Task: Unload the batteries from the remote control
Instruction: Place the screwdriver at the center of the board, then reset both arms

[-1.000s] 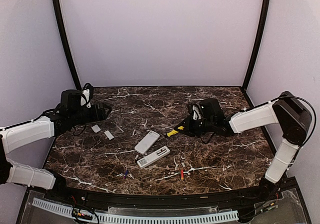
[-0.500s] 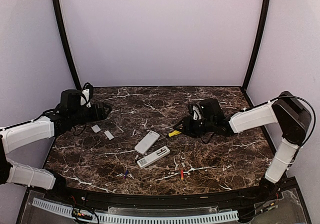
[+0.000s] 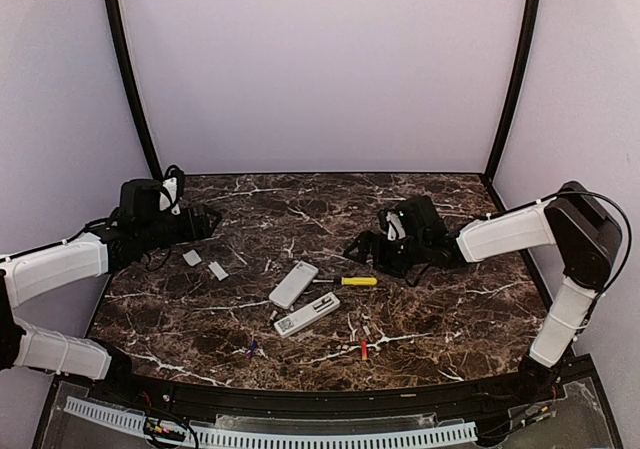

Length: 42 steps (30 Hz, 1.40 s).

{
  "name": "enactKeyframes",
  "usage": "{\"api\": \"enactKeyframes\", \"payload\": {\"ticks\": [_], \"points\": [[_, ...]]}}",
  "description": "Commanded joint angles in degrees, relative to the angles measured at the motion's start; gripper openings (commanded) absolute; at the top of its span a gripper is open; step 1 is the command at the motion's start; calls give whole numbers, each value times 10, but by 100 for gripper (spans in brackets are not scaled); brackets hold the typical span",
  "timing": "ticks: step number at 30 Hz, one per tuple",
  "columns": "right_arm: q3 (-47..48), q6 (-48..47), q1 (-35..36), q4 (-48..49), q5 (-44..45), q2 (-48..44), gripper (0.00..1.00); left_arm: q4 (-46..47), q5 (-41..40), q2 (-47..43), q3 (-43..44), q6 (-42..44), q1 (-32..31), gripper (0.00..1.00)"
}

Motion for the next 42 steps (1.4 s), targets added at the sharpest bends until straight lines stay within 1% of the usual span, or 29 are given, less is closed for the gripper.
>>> {"api": "enactKeyframes", "payload": {"ticks": [1, 9, 11, 14, 16, 18, 19, 20, 22, 26, 28, 30, 33, 35, 38, 39, 42], "points": [[25, -26, -4, -51, 43, -6, 99, 7, 6, 7, -10, -1, 9, 81], [55, -63, -4, -120, 116, -17, 99, 8, 18, 24, 1, 15, 16, 82], [67, -80, -8, -136, 135, -18, 99, 5, 31, 42, 15, 31, 19, 82], [78, -106, -24, -135, 147, -16, 99, 8, 41, 73, 31, 50, 28, 82], [88, -128, -42, -132, 163, -19, 99, 23, 56, 85, 37, 55, 51, 83], [96, -153, -65, -131, 171, -26, 99, 44, 85, 92, 40, 49, 91, 82], [99, -165, -79, -130, 176, -33, 99, 60, 106, 92, 40, 47, 122, 82], [98, -178, -95, -127, 181, -41, 99, 67, 115, 94, 40, 45, 138, 82], [91, -201, -130, -115, 183, -62, 99, 81, 127, 92, 40, 39, 206, 82], [45, -237, -221, -59, 179, -123, 99, 139, 138, 82, 8, 23, 289, 83], [14, -249, -268, -29, 166, -157, 99, 170, 114, 75, -12, 23, 311, 84], [-16, -258, -313, 0, 156, -190, 99, 192, 74, 67, -32, 30, 318, 85], [-67, -272, -362, 47, 156, -230, 99, 238, 43, 55, -64, 41, 325, 87], [-103, -284, -382, 83, 166, -254, 99, 274, 25, 47, -92, 47, 326, 89], [-161, -313, -386, 145, 207, -283, 99, 330, -8, 40, -141, 59, 327, 91], [-181, -321, -386, 176, 217, -294, 99, 351, -8, 40, -148, 64, 326, 91], [-249, -348, -387, 255, 236, -306, 99, 365, 6, 43, -166, 89, 327, 91]]}}
